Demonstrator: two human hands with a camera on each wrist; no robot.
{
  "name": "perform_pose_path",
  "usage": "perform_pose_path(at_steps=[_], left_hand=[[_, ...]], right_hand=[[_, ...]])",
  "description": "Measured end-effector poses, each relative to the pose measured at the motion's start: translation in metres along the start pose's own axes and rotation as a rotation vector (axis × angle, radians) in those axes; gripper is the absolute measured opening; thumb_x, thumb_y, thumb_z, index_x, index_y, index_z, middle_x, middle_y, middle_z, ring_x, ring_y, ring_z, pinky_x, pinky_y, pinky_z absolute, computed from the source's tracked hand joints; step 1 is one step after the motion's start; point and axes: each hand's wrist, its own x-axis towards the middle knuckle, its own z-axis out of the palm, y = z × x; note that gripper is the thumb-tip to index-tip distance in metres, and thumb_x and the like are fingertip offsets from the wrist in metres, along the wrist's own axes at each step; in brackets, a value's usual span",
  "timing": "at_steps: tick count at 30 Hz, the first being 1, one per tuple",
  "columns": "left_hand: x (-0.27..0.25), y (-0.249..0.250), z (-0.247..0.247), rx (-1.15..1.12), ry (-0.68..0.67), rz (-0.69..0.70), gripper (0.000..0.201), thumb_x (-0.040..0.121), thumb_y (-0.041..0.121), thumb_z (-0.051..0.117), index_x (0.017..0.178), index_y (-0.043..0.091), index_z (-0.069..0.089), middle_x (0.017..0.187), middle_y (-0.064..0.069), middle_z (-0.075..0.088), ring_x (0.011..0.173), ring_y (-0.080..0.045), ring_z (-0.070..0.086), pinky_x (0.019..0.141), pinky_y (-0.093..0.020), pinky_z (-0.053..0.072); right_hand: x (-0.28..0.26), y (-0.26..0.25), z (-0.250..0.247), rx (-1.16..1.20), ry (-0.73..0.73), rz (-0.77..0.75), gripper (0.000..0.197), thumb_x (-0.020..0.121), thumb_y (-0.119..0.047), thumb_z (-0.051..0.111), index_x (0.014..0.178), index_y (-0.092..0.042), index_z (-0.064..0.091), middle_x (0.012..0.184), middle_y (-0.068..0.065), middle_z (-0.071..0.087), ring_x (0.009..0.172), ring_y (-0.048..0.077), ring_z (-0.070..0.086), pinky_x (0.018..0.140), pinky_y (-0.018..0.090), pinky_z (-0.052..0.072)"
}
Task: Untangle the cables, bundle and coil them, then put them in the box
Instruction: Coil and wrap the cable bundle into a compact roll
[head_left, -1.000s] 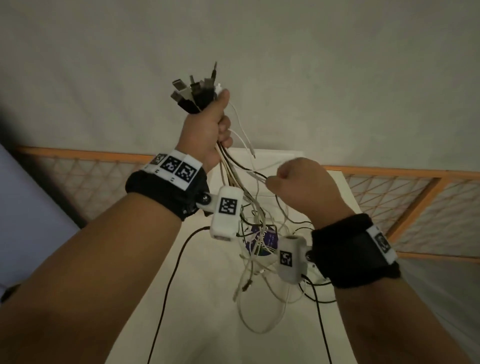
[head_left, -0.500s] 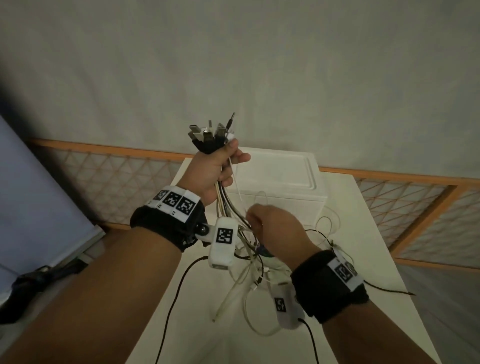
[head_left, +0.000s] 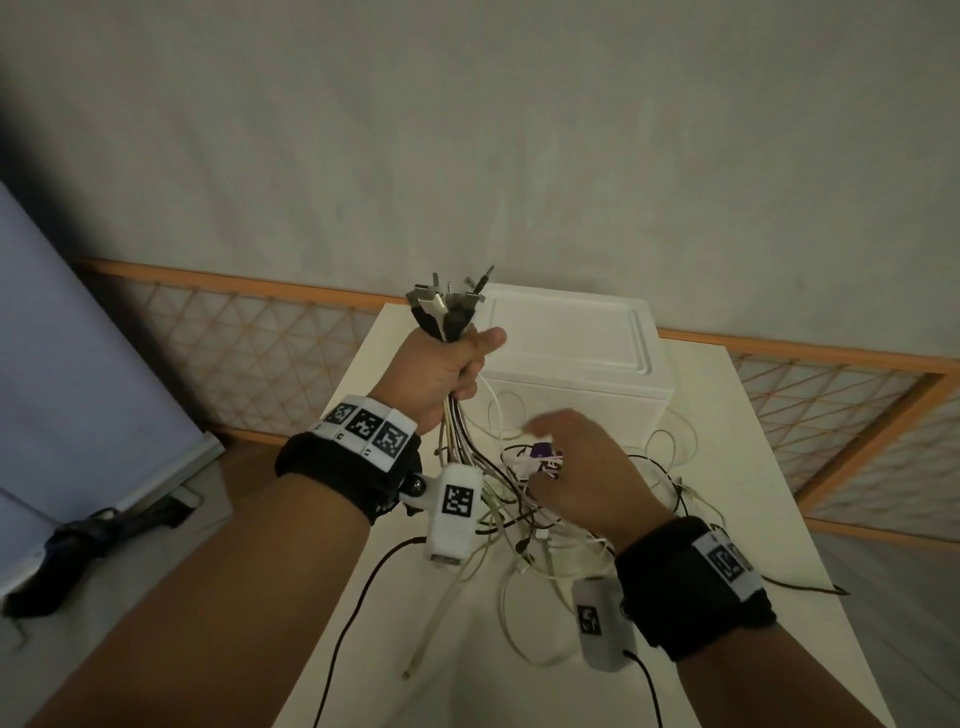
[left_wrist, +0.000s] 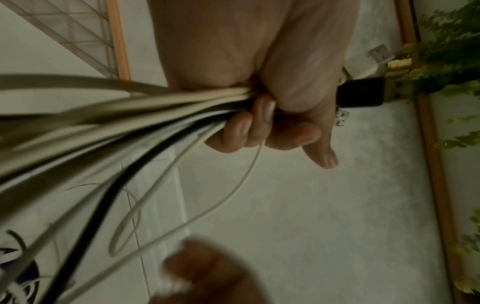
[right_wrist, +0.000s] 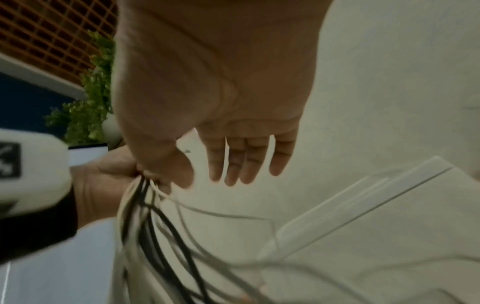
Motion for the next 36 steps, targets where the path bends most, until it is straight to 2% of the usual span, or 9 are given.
perform_pose_path(at_steps=[4,8,15,20,24,27,30,32,36], left_hand=[[-0.013,-0.002,0.020,0.120,-0.093,0.028,0.028,0.089,0.012,0.064,0.063,0.020,0.056,0.050,0.010,0.052,0.048,-0.005,0.048,0.052,-0.022,0.040],[-0.018,0.005,0.028,0.151,-0.062,0.034,0.009,0.085,0.027,0.066,0.093,0.023,0.066,0.094,0.008,0.069,0.102,-0.011,0.062,0.094,-0.038,0.048],[-0.015,0.005,0.013,0.024,0.054,0.078,0.013,0.090,0.025,0.062,0.094,0.013,0.065,0.097,0.002,0.070,0.077,0.007,0.062,0.094,-0.031,0.044],[0.001,0.014,-0.016,-0.376,0.243,-0.063,0.016,0.086,0.031,0.067,0.083,0.016,0.062,0.075,0.002,0.072,0.061,-0.006,0.060,0.060,-0.022,0.049],[0.009,-0.013,-0.055,-0.504,0.475,-0.229,0.022,0.079,0.032,0.075,0.087,0.014,0.064,0.070,0.002,0.069,0.059,-0.007,0.063,0.060,-0.024,0.051],[-0.005,-0.043,-0.077,-0.072,0.298,-0.420,0.051,0.057,0.052,0.083,0.089,0.018,0.063,0.083,-0.003,0.069,0.073,-0.015,0.063,0.071,-0.030,0.050],[-0.012,-0.056,-0.090,0.437,0.271,-0.544,0.115,0.032,0.072,0.084,0.124,0.010,0.053,0.110,-0.004,0.061,0.098,-0.021,0.060,0.088,-0.037,0.051],[-0.012,-0.053,-0.082,0.624,0.289,-0.409,0.133,0.037,0.065,0.087,0.145,0.011,0.030,0.130,0.001,0.051,0.121,-0.023,0.051,0.102,-0.041,0.043],[-0.018,-0.035,-0.014,0.884,-0.200,0.059,0.123,0.055,0.032,0.092,0.152,0.022,0.016,0.133,0.012,0.046,0.124,-0.007,0.042,0.105,-0.027,0.034]], right_hand=[[0.029,-0.030,-0.006,0.630,-0.026,-0.042,0.084,0.068,-0.020,0.080,0.139,-0.016,0.034,0.129,-0.001,0.055,0.120,0.011,0.052,0.101,0.030,0.042],[0.047,-0.045,0.001,0.793,-0.118,-0.019,0.078,0.073,-0.001,0.074,0.138,-0.017,0.034,0.131,0.001,0.054,0.119,0.014,0.055,0.096,0.038,0.051],[0.042,-0.047,0.019,0.579,-0.225,-0.002,0.067,0.079,-0.010,0.065,0.138,-0.020,0.036,0.111,-0.002,0.063,0.097,0.012,0.062,0.084,0.031,0.053],[0.024,-0.028,0.037,0.318,-0.307,0.009,0.006,0.086,-0.012,0.058,0.086,-0.017,0.058,0.070,-0.003,0.062,0.061,0.004,0.059,0.061,0.022,0.049],[0.029,0.004,0.024,0.049,-0.251,-0.019,0.021,0.090,-0.027,0.058,0.083,-0.007,0.057,0.078,0.012,0.060,0.073,0.023,0.058,0.067,0.033,0.041],[0.038,0.012,0.002,0.014,-0.203,-0.067,0.015,0.091,-0.026,0.058,0.084,-0.012,0.056,0.076,0.003,0.057,0.070,0.017,0.053,0.063,0.028,0.037],[0.048,0.005,-0.023,-0.080,-0.161,-0.109,0.011,0.091,-0.025,0.056,0.091,-0.014,0.059,0.081,-0.001,0.058,0.075,0.013,0.051,0.065,0.026,0.037],[0.055,-0.002,-0.030,-0.208,-0.200,-0.144,0.014,0.091,-0.025,0.053,0.093,-0.012,0.059,0.086,0.001,0.059,0.083,0.019,0.054,0.073,0.034,0.044],[0.060,-0.033,-0.027,-0.326,-0.277,-0.195,0.013,0.088,-0.018,0.053,0.095,-0.011,0.062,0.093,0.004,0.061,0.093,0.023,0.059,0.077,0.035,0.045]])
